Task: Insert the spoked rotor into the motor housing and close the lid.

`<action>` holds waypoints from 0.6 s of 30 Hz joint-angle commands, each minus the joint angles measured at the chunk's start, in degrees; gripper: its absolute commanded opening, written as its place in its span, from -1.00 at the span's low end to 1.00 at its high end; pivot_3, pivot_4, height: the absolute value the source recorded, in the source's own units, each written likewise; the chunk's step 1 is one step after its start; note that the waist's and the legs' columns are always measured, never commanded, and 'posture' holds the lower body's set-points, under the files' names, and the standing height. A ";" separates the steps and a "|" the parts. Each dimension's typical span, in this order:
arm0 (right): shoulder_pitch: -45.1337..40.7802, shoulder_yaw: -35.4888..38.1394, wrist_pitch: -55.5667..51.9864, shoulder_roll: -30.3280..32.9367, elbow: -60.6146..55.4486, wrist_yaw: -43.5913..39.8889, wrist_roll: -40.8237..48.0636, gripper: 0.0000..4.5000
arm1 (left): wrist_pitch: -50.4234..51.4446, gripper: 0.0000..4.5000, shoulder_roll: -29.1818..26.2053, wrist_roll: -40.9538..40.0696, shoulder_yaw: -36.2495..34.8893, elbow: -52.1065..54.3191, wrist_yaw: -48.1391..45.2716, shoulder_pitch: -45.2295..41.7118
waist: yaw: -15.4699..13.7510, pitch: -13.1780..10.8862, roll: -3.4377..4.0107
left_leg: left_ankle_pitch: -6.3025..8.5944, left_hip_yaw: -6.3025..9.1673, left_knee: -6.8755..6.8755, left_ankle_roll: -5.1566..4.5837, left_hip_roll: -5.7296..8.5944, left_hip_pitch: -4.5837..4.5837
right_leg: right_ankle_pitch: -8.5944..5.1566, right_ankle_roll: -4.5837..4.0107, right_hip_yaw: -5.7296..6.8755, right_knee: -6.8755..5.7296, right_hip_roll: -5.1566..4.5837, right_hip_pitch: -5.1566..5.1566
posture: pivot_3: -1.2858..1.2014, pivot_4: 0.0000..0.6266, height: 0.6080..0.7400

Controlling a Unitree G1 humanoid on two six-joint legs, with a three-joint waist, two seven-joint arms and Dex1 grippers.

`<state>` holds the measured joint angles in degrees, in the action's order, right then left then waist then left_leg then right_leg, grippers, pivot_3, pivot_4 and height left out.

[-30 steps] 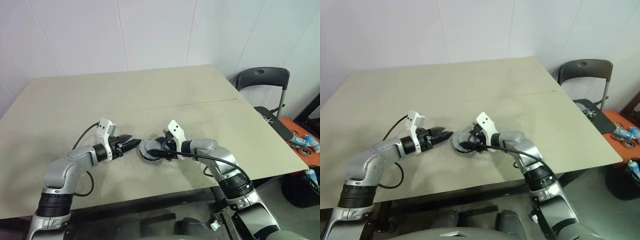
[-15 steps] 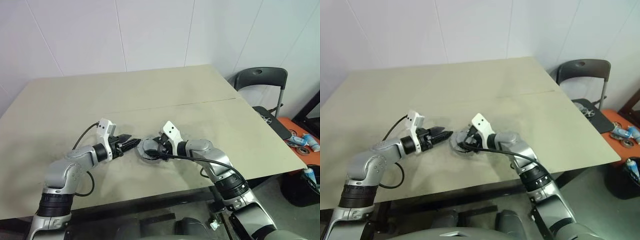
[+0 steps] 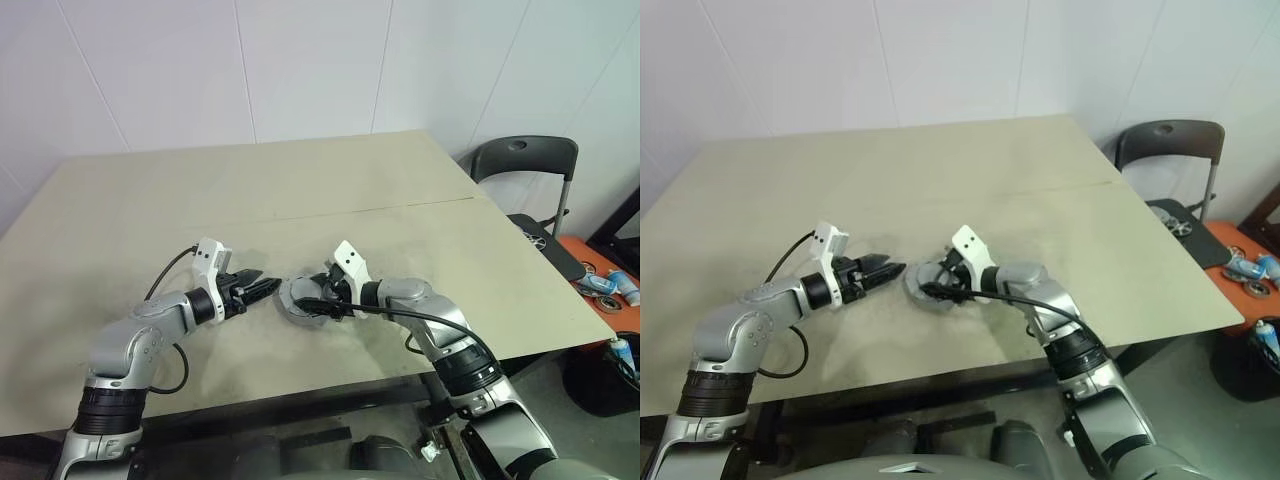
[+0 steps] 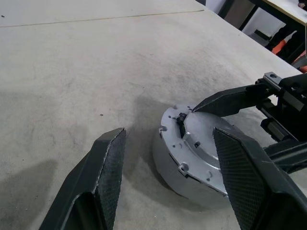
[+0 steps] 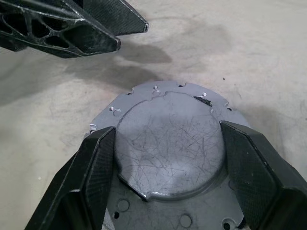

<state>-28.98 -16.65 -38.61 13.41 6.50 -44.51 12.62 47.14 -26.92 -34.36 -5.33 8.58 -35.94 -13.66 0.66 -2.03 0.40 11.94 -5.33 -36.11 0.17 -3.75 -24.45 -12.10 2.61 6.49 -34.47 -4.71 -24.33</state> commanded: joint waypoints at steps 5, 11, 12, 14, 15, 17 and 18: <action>0.97 -2.32 -0.11 1.57 -3.69 -2.15 -0.48 0.34 | -0.85 0.36 -0.38 -0.11 -0.79 1.41 -0.10 -0.74 | -0.01 0.00 0.00 | 0.00 0.00 0.01 0.00 0.00 -0.01 | 0.00 0.00 0.00 0.00 0.00 -0.01 | 0.03 -1.00 1.00; 1.27 -3.39 2.45 1.30 -1.80 -0.59 -2.81 0.34 | -0.81 0.36 -0.32 -0.14 -0.80 1.54 0.00 -0.67 | 0.06 0.00 0.00 | 0.00 -0.02 0.03 0.00 0.00 -0.01 | 0.00 0.00 0.00 0.01 0.01 0.00 | 0.03 -1.00 1.00; 1.28 -3.34 2.61 1.19 -1.59 -0.48 -2.96 0.34 | -0.82 0.36 -0.32 -0.14 -0.80 1.55 0.00 -0.65 | 0.08 0.00 0.00 | 0.00 -0.04 0.02 0.00 0.00 -0.01 | -0.01 0.01 0.00 0.00 0.01 0.00 | 0.03 -1.00 1.00; 1.30 -3.29 3.25 1.13 -0.51 -0.21 -3.51 0.34 | -0.79 0.36 -0.30 -0.13 -0.76 1.64 0.04 -0.59 | 0.09 0.00 0.00 | 0.00 -0.07 0.00 0.00 0.00 0.00 | -0.01 0.01 0.00 0.00 0.01 0.00 | 0.03 -1.00 1.00; 1.33 -3.28 3.52 1.15 -0.04 -0.11 -3.73 0.34 | -0.77 0.36 -0.28 -0.16 -0.77 1.69 0.05 -0.58 | 0.09 0.00 0.00 | 0.00 -0.09 0.00 0.00 0.00 0.01 | -0.01 0.01 0.00 -0.01 0.01 0.00 | 0.03 -1.00 1.00; 1.42 -3.21 3.90 1.20 0.53 -0.07 -3.92 0.34 | -0.75 0.36 -0.23 -0.20 -0.74 1.78 0.07 -0.55 | 0.09 0.01 -0.01 | 0.00 -0.10 -0.01 0.00 0.00 0.02 | -0.01 0.02 0.00 -0.01 0.01 0.01 | 0.03 -1.00 1.00; 1.50 -3.20 4.15 1.30 0.81 -0.14 -4.02 0.34 | -0.76 0.36 -0.21 -0.21 -0.72 1.82 0.05 -0.54 | 0.09 0.01 -0.01 | 0.00 -0.10 -0.01 0.00 0.00 0.03 | -0.01 0.02 0.00 -0.01 0.01 0.01 | 0.03 -1.00 1.00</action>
<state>-27.82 -19.43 -34.29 14.60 5.73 -44.86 9.30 47.10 -26.91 -34.36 -5.33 8.58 -35.96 -13.65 0.75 -2.02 0.39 11.94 -5.42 -36.13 0.18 -3.75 -24.42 -12.11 2.64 6.49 -34.48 -4.70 -24.31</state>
